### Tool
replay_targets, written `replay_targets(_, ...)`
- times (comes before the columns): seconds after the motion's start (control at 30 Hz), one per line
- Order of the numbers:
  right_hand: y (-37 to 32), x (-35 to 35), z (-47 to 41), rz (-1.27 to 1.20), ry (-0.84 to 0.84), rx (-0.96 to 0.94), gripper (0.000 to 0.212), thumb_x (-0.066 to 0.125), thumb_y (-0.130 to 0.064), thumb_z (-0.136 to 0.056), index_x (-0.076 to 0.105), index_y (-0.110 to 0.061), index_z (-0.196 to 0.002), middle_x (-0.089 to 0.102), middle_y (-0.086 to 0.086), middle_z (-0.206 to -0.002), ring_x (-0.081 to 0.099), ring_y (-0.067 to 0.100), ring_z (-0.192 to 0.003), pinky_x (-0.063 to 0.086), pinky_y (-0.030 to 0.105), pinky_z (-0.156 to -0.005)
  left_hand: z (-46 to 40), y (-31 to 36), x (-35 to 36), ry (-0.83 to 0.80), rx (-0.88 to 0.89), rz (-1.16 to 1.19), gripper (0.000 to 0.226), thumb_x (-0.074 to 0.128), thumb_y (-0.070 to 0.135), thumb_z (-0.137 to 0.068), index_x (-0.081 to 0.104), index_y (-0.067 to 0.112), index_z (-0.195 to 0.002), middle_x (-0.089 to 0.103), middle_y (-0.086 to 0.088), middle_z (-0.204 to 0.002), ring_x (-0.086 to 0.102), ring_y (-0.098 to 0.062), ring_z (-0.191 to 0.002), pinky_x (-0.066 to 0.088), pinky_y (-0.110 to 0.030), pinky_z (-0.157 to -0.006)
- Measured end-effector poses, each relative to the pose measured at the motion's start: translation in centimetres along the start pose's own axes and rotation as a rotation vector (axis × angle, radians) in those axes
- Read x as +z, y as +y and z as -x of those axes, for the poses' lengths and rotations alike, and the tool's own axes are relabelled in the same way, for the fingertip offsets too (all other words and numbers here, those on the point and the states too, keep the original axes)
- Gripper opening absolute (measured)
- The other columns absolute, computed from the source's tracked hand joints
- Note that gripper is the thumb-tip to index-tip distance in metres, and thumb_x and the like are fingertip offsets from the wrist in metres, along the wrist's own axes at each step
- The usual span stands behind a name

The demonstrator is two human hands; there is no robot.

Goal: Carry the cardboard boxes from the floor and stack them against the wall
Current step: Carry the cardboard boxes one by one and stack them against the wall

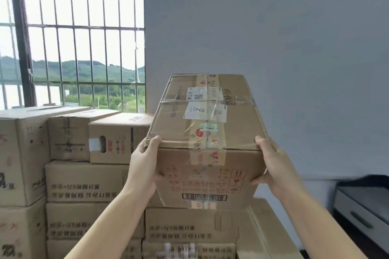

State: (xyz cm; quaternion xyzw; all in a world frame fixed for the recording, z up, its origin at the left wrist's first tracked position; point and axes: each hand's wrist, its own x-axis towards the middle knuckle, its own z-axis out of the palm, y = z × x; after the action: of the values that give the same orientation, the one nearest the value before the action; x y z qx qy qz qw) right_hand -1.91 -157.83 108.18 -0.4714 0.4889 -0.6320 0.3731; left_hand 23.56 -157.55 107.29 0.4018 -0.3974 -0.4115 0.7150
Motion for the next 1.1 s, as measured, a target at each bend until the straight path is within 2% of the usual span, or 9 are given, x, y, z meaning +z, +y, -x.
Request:
replay_targets(0.1, 1.4, 1.9, -7.0, 0.010, -0.047, -0.016, 0.020, 0.048, -0.044, -0.093, 0.060, -0.037, -0.108, 0.060, -0.008, -0.100, 0.060, 0.016, -0.089, 0.058, 0.056, -0.065, -6.5, -2.0, 1.9, 0.041, 0.014, -0.004, 0.012, 0.059, 0.037, -0.087, 0.066, 0.030, -0.095, 0.067, 0.004, -0.091, 0.064, -0.020, -0.088, 0.049, -0.045, -0.069)
replay_targets(0.2, 2.0, 4.1, -14.0, 0.010, -0.086, -0.012, 0.017, 0.048, -0.045, -0.093, 0.059, -0.039, -0.103, 0.058, -0.007, -0.103, 0.059, 0.017, -0.089, 0.059, 0.051, -0.058, -12.9, -3.2, 3.8, 0.074, 0.016, -0.018, 0.013, 0.060, 0.038, -0.086, 0.066, 0.029, -0.094, 0.066, -0.002, -0.099, 0.064, -0.025, -0.092, 0.051, -0.058, -0.075)
replay_targets(0.3, 2.8, 6.0, -20.3, 0.031, -0.124, 0.019, 0.018, 0.047, -0.047, -0.093, 0.059, -0.037, -0.103, 0.056, -0.007, -0.102, 0.056, 0.018, -0.088, 0.058, 0.056, -0.064, -18.1, -4.6, 5.1, 0.089, -0.003, -0.026, 0.013, 0.060, 0.038, -0.087, 0.065, 0.029, -0.095, 0.066, -0.004, -0.104, 0.064, -0.028, -0.097, 0.046, -0.069, -0.080)
replay_targets(0.43, 5.3, 8.2, -26.4, 0.063, -0.225, 0.095, 0.042, 0.046, -0.055, -0.092, 0.047, -0.036, -0.130, 0.048, -0.007, -0.123, 0.053, 0.020, -0.098, 0.056, 0.060, -0.064, -23.4, -6.3, 5.6, 0.095, -0.061, -0.110, 0.019, 0.057, 0.041, -0.090, 0.060, 0.030, -0.106, 0.059, 0.000, -0.115, 0.056, -0.028, -0.106, 0.048, -0.066, -0.080)
replay_targets(0.57, 9.4, 9.2, -30.1, 0.071, -0.353, 0.224, 0.057, 0.051, -0.058, -0.089, 0.038, -0.037, -0.141, 0.040, -0.005, -0.142, 0.042, 0.027, -0.130, 0.058, 0.056, -0.067, -27.4, -8.4, 4.5, 0.003, -0.137, -0.326, 0.033, 0.053, 0.039, -0.094, 0.050, 0.035, -0.127, 0.050, 0.003, -0.126, 0.049, -0.022, -0.111, 0.052, -0.056, -0.082)
replay_targets(0.67, 12.3, 10.0, -31.7, 0.146, -0.379, 0.109, 0.052, 0.057, -0.037, -0.093, 0.032, -0.043, -0.138, 0.050, -0.008, -0.131, 0.055, 0.004, -0.097, 0.059, 0.042, -0.074, -29.0, -10.1, 3.3, -0.073, -0.090, -0.399, 0.040, 0.050, 0.027, -0.097, 0.040, 0.043, -0.133, 0.061, 0.016, -0.117, 0.061, -0.009, -0.101, 0.051, -0.040, -0.080)
replay_targets(0.8, 16.2, 10.2, -32.0, 0.363, -0.374, -0.050, 0.064, 0.060, -0.033, -0.091, 0.025, -0.038, -0.145, 0.050, -0.025, -0.109, 0.050, -0.006, -0.085, 0.054, 0.017, -0.056, -28.9, -13.8, 1.5, -0.071, 0.032, -0.616, 0.036, 0.053, 0.029, -0.096, 0.041, 0.048, -0.123, 0.065, 0.020, -0.105, 0.063, -0.005, -0.098, 0.051, -0.032, -0.078)
replay_targets(0.97, 20.3, 10.0, -31.0, 0.530, -0.378, -0.042, 0.069, 0.061, -0.031, -0.090, 0.023, -0.032, -0.147, 0.049, -0.026, -0.103, 0.054, -0.005, -0.084, 0.055, 0.018, -0.060, -28.9, -17.4, 0.0, 0.000, 0.208, -0.883, 0.034, 0.057, 0.034, -0.093, 0.052, 0.024, -0.125, 0.060, 0.007, -0.112, 0.058, -0.011, -0.103, 0.049, -0.029, -0.087)
replay_targets(1.1, 19.9, 11.8, -33.2, 0.528, -0.333, -0.044, 0.059, 0.060, -0.027, -0.091, 0.032, -0.026, -0.143, 0.054, -0.019, -0.108, 0.051, -0.004, -0.079, 0.052, 0.014, -0.052, -32.2, -16.6, 0.4, 0.015, 0.231, -1.009, 0.034, 0.055, 0.036, -0.093, 0.053, 0.018, -0.122, 0.061, 0.001, -0.114, 0.059, -0.016, -0.097, 0.050, -0.031, -0.079)
